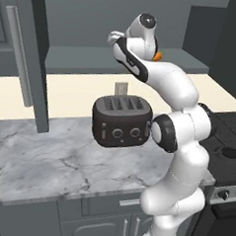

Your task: Pick the peach, carrot from the counter and place them in the cabinet. Then close the cabinet.

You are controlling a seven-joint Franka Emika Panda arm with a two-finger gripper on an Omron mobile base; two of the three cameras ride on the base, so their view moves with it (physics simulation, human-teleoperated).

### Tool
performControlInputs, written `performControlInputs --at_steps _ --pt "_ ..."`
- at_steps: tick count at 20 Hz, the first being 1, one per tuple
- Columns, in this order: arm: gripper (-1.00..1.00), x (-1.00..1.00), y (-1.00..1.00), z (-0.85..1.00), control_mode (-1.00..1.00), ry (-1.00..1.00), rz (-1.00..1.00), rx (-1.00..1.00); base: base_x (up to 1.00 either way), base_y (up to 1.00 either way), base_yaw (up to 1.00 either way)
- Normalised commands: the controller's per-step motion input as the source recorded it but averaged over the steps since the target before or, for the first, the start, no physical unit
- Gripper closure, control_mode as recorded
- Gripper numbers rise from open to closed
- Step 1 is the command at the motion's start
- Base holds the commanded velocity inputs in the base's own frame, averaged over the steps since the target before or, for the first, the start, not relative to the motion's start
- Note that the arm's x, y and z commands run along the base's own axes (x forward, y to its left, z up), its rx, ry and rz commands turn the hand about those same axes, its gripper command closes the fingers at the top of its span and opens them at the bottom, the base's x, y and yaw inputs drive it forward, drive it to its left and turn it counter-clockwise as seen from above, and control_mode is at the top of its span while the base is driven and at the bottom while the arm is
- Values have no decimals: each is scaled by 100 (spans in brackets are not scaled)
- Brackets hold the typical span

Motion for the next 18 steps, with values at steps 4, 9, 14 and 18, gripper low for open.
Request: performControlInputs --at_steps 4,9,14,18 --pt "-100 10 0 -3 -100 0 0 -2 0 0 0" --pt "-100 2 0 -39 -100 -1 0 -7 0 0 0" --pt "-100 -47 4 -51 -100 -25 9 -16 0 0 0" --pt "-100 -100 28 17 -100 -39 10 -7 0 0 0"
